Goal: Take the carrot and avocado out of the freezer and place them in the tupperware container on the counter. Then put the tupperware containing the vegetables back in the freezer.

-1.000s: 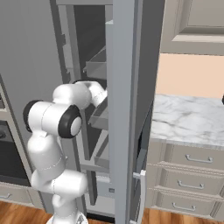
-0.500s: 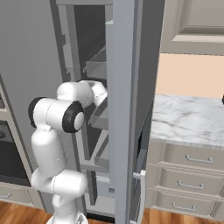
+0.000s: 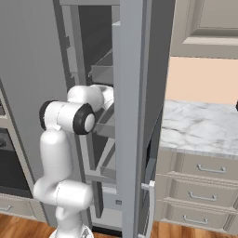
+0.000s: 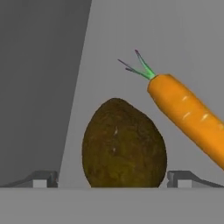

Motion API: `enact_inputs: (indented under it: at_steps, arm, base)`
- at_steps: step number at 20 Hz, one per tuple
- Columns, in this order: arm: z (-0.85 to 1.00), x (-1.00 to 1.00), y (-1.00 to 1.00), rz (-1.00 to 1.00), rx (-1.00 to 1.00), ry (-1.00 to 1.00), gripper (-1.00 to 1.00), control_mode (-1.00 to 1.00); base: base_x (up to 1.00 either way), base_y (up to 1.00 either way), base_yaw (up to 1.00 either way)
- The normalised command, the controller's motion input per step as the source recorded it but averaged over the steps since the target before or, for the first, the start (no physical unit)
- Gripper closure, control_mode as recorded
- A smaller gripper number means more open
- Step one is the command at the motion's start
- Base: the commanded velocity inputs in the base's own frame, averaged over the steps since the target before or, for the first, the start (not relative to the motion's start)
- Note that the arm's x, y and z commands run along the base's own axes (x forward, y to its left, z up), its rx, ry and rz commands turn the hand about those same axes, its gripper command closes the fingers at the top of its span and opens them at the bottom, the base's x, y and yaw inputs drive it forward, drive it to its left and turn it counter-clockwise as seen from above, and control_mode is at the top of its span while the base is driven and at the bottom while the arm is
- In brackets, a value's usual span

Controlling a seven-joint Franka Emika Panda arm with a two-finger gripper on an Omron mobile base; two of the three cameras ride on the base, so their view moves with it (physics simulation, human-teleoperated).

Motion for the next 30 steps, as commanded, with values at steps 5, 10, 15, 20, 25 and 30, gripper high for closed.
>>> enact_inputs:
  at_steps: [5, 10, 15, 20, 25, 30]
  arm:
    - [-0.30, 0.35, 0.00, 0.00, 0.00, -0.01, -1.00, -1.00]
    - [-0.16, 0.08, 0.00, 0.00, 0.00, 0.00, -1.00, -1.00]
    - [-0.18, -0.03, 0.36, 0.03, 0.00, 0.00, -1.00, -1.00]
    - [-0.23, 0.00, 0.44, 0.03, 0.00, 0.00, -1.00, -1.00]
    - [-0.11, 0.00, 0.12, 0.00, 0.00, 0.03, 1.00, -1.00]
    - [-0.06, -0.45, 0.00, 0.00, 0.00, -0.01, 1.00, -1.00]
  base:
    - [0.00, 0.00, 0.00]
    - [0.00, 0.00, 0.00]
    - [0.00, 0.00, 0.00]
    - [0.00, 0.00, 0.00]
    - [0.00, 0.00, 0.00]
    - [0.00, 0.00, 0.00]
